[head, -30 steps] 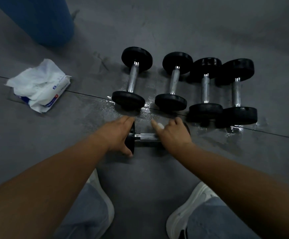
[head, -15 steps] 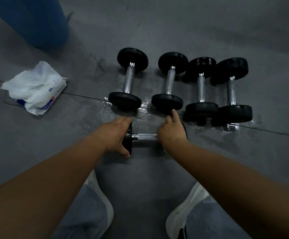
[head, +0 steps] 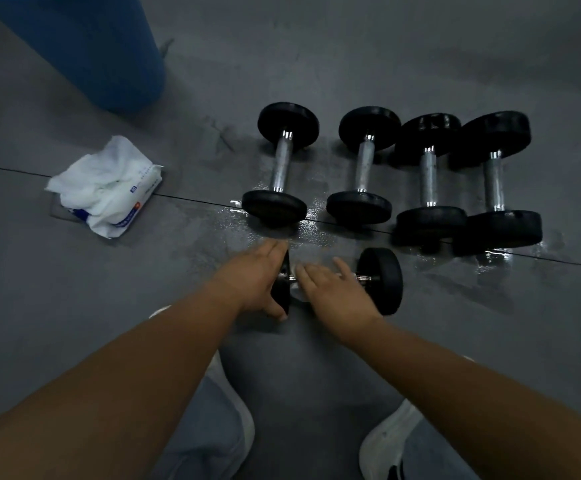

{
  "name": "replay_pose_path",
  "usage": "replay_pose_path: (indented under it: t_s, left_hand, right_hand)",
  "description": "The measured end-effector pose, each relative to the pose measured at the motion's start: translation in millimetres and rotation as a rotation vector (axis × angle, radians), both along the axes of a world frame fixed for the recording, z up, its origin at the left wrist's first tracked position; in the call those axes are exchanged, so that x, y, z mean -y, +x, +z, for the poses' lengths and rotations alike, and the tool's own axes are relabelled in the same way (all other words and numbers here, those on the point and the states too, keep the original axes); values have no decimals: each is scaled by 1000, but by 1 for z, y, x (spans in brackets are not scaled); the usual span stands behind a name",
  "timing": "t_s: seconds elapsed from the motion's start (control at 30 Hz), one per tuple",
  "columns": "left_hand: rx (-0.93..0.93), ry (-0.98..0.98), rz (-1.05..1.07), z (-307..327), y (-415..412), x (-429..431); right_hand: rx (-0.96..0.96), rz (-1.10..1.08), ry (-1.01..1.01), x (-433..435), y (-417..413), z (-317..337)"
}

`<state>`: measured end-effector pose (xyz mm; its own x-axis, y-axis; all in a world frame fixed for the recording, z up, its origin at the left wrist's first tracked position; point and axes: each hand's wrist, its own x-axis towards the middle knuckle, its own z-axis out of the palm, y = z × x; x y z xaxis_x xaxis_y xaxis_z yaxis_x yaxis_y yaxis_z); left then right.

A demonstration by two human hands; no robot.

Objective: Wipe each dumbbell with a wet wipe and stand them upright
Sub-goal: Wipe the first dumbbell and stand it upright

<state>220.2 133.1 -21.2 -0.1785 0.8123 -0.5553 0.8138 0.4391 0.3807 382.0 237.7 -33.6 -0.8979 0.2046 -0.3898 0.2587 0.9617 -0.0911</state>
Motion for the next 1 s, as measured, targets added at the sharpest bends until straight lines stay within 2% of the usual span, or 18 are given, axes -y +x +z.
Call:
replay_pose_path:
  t_s: [0.07, 0.1, 0.17, 0.27, 0.33, 0.47, 0.53, 0.63, 0.73, 0.87, 1.0]
  left_hand:
    - [10, -6, 11, 1, -2, -2]
    - [11, -6, 14, 1, -2, -3]
    - [12, -3, 12, 1, -3, -4]
    - [0, 7, 8, 1, 0, -1]
    - [-3, 6, 5, 0, 0, -1]
    - [-1, -11, 2, 2, -2, -3]
    - [3, -8, 8, 1, -2, -3]
    - [-3, 14, 7, -2, 0, 0]
    - [5, 6, 13, -2, -1, -1]
    - [17, -15, 20, -1, -4, -4]
    - [9, -6, 16, -2, -2, -3]
  right_hand:
    - [-38, -54, 153, -25, 1, 0]
    - [19, -101, 169, -31, -3, 2]
    - [126, -117, 79, -21, -15, 1]
    - [64, -36, -47, 9, -23, -6]
    - [17, -43, 6, -1, -16, -4]
    - [103, -114, 135, -23, -5, 7]
    - [92, -128, 92, -8, -17, 11]
    - [-3, 1, -54, 8, -24, 8]
    - [-103, 44, -34, -11, -7, 15]
    - [-34, -100, -113, -10, -12, 17]
    - [65, -213, -85, 23, -17, -5]
